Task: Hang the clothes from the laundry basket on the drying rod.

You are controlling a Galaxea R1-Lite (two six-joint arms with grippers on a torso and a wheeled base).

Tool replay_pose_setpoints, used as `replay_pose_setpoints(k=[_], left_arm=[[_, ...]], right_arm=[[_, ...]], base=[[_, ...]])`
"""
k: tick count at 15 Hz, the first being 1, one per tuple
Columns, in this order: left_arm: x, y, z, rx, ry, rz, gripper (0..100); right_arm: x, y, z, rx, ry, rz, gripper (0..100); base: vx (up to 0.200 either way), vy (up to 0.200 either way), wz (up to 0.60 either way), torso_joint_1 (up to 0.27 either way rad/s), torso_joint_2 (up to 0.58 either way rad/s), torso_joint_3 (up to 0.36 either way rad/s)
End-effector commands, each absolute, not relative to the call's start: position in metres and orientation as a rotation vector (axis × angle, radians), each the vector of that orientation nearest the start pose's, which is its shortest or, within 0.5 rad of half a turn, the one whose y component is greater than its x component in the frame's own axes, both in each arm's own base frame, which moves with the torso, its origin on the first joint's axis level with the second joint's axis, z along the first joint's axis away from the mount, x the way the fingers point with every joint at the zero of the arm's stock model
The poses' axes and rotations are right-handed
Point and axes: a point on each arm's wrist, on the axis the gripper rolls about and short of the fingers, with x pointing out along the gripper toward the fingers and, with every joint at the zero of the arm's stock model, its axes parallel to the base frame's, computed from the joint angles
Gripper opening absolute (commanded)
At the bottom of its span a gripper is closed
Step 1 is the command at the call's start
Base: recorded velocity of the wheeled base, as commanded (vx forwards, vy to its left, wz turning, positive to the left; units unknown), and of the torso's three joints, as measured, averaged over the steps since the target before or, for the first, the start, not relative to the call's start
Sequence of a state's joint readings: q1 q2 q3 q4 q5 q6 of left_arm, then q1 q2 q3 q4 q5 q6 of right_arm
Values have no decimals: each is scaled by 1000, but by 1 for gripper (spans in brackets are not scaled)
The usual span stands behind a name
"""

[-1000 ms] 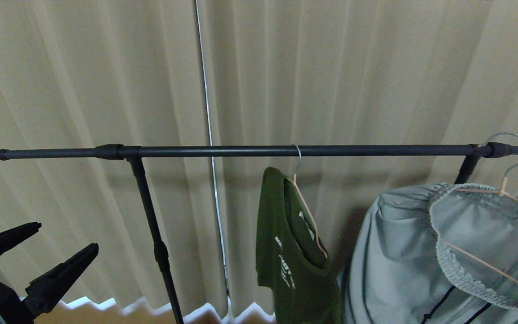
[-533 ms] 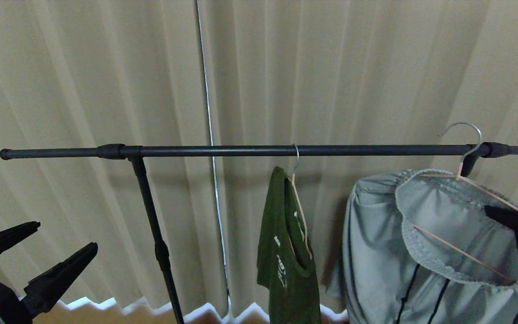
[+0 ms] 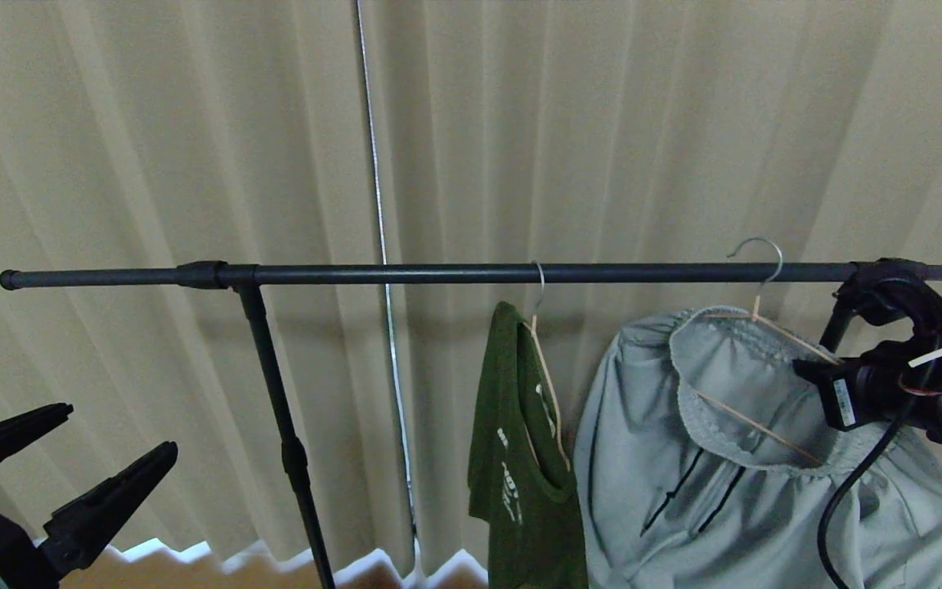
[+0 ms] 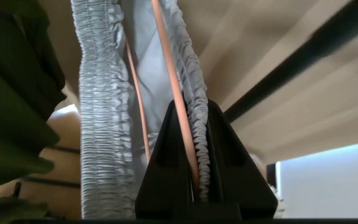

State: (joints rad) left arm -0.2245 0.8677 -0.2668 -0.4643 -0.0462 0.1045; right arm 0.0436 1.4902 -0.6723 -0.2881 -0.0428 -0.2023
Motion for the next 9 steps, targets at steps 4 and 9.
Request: replay_pose_setpoints(k=[4, 9], left_arm=[[92, -22, 178, 116, 122, -276, 100], [91, -19, 179, 118, 114, -246, 100]], right_arm=[[246, 9, 158, -220, 581, 57, 0], [235, 10, 158, -221, 579, 63, 100]], base=[[0, 0, 0, 0, 0, 0], [0, 0, 0, 0, 0, 0]])
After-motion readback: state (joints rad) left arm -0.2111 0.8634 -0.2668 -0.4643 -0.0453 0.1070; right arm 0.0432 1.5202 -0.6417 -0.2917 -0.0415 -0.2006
